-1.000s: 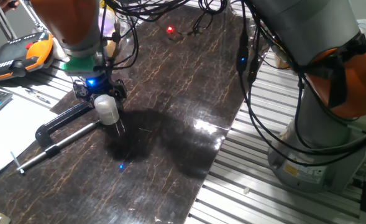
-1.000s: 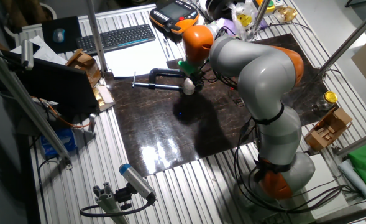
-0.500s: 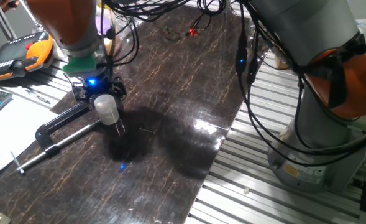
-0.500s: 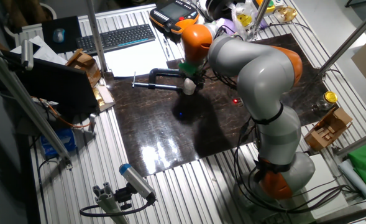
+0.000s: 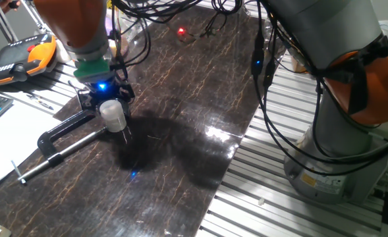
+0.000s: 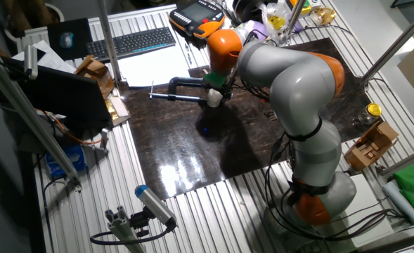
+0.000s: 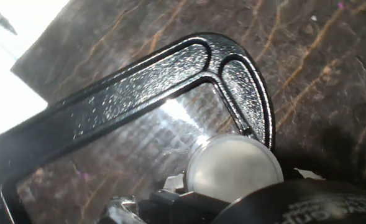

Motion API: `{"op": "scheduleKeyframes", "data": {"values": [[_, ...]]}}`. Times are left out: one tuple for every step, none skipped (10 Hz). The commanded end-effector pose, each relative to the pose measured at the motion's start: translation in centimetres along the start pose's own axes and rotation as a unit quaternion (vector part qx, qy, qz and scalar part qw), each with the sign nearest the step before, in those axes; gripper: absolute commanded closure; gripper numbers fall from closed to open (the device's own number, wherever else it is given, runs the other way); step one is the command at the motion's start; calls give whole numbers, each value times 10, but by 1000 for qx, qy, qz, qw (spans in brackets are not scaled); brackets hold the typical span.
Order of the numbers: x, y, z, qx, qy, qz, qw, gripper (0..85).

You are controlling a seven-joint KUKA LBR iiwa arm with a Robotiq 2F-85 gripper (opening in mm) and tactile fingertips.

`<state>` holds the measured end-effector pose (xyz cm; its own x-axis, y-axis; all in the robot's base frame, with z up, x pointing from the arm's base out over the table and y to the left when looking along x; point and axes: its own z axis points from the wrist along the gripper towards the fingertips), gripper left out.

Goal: Screw the lid onto the jar

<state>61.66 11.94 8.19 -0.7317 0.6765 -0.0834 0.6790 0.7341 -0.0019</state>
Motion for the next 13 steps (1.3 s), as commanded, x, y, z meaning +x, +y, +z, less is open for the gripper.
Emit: {"op": "scheduleKeyframes", "data": {"values": [[0, 0, 0, -36, -2, -426, 904, 0], [0, 0, 1, -35, -3, -427, 903, 0], [0, 0, 1, -36, -2, -428, 903, 0], [0, 0, 2, -37, -3, -428, 903, 0], [0, 0, 3, -37, -4, -428, 903, 0], [1, 1, 4, -37, -4, -428, 903, 0], [1, 1, 5, -38, -5, -428, 903, 0], [1, 1, 6, -38, -5, -428, 903, 0], [1, 1, 5, -38, -5, -426, 904, 0], [1, 1, 3, -37, -6, -424, 905, 0], [1, 1, 4, -37, -6, -424, 905, 0], [1, 0, 4, -36, -7, -423, 905, 0], [1, 1, 4, -36, -7, -423, 905, 3]]}}
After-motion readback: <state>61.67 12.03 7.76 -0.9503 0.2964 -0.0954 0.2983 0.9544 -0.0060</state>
